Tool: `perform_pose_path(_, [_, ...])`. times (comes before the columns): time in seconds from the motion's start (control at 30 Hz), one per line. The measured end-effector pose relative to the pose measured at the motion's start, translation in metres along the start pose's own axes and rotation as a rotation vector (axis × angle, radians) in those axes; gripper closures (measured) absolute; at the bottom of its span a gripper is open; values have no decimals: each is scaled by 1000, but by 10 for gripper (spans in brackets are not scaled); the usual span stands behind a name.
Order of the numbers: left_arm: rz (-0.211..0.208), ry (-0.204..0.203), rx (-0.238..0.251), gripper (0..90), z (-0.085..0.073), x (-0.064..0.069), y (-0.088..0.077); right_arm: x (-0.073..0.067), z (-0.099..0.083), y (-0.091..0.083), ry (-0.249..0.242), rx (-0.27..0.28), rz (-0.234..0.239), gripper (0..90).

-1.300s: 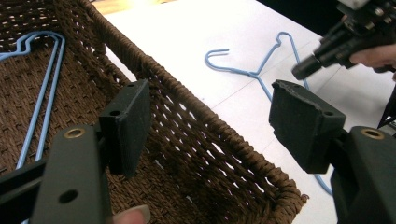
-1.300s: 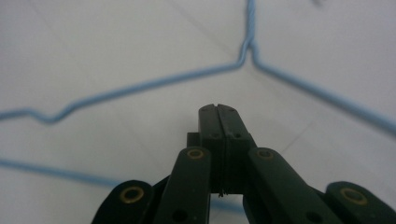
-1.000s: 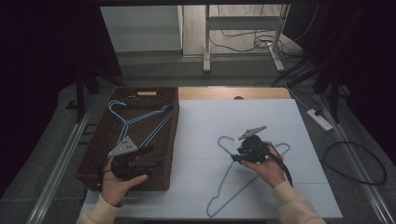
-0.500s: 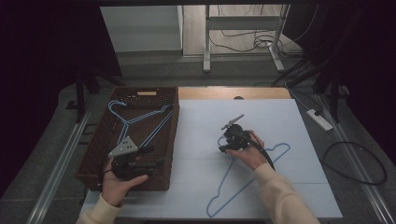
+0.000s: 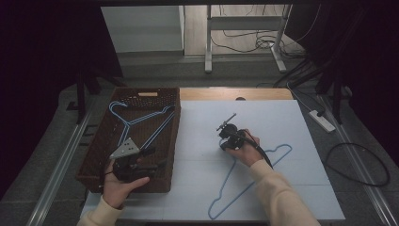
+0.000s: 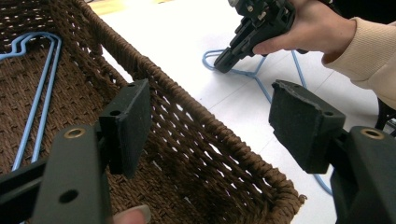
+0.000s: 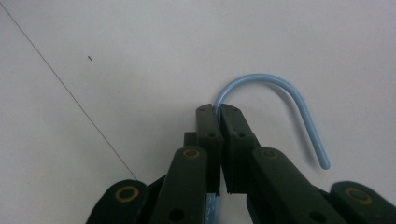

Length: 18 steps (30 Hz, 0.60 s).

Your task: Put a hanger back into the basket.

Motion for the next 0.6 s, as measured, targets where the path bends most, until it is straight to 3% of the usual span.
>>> perform_pose_path(0.17, [-6, 8, -5, 303, 0, 3, 2, -2, 0, -1, -24, 12, -23, 881])
perform_pose_path(0.4, [-21, 21, -8, 303, 3, 12, 6, 3, 5, -23, -8, 129, -52, 881])
perform_pose_path(0.6, [-44, 40, -12, 299, 8, 23, 11, 2, 4, -44, 0, 216, -46, 880])
Point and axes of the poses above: each handheld gripper's, and its own axes: y roughly forward along the jaws, z roughly out of its top, x roughly to its right, the point moved 7 cm from there along y, roughly forward along the jaws, and after that the axes turned 3 degrees about x, right-handed, at the moved point
